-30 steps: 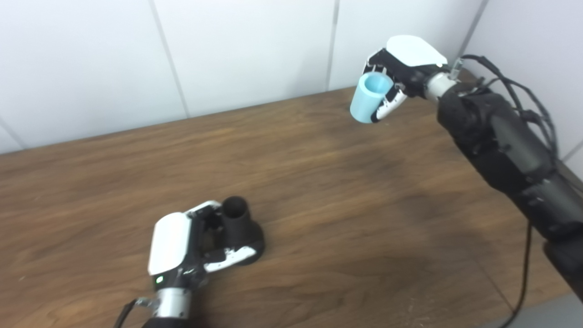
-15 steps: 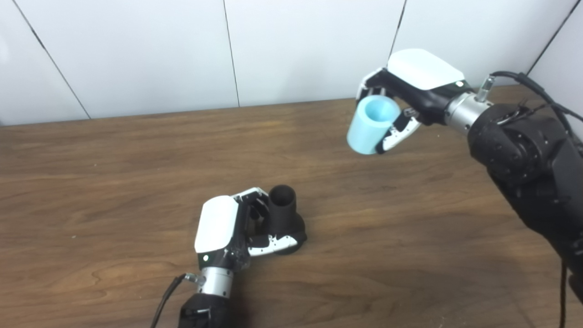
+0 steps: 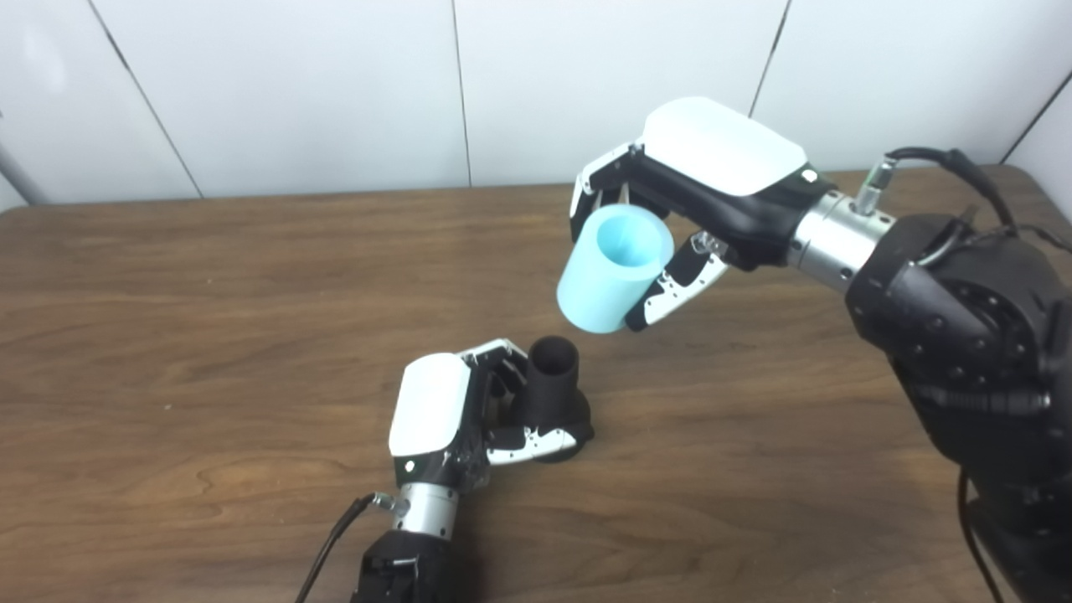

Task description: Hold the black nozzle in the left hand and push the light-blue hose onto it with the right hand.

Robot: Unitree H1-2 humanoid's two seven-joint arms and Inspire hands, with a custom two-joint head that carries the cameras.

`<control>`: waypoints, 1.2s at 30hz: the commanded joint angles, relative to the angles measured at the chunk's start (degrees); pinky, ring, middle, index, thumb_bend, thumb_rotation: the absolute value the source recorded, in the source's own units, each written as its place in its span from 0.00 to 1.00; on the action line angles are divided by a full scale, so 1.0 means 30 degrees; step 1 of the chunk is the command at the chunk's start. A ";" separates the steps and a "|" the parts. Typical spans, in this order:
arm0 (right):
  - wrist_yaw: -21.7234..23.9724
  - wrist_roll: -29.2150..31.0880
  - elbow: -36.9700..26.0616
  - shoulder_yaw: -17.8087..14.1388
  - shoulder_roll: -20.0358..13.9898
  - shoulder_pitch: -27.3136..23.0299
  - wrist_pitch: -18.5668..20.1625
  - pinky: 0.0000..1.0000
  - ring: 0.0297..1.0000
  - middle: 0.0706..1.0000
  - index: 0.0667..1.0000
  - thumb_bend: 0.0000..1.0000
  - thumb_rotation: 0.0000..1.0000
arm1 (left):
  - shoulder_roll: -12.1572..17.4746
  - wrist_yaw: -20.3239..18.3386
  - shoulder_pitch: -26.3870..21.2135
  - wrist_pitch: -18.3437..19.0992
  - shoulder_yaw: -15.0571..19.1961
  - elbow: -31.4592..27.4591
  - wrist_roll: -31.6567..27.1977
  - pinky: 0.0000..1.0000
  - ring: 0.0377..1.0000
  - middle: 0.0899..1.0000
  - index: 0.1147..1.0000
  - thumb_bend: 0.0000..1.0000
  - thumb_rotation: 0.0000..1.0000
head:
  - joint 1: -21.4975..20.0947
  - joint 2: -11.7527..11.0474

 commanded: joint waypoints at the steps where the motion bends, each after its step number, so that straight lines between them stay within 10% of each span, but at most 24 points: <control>1: 0.0515 -0.0550 -0.0521 -0.0229 0.0369 -0.0693 0.0211 0.32 0.35 0.46 0.50 0.51 0.00 | 0.0048 -0.1533 0.1366 0.1100 -0.0602 0.1214 -0.0049 0.39 0.43 0.37 0.42 0.53 0.00 | 0.0079 0.0053; 36: 0.0209 -0.0337 0.0731 -0.0032 0.1160 0.0572 -0.1540 0.33 0.36 0.46 0.48 0.51 0.00 | 0.0092 -0.1681 0.1296 0.1292 -0.0449 0.1016 0.0037 0.38 0.44 0.38 0.42 0.53 0.00 | 0.0016 0.0268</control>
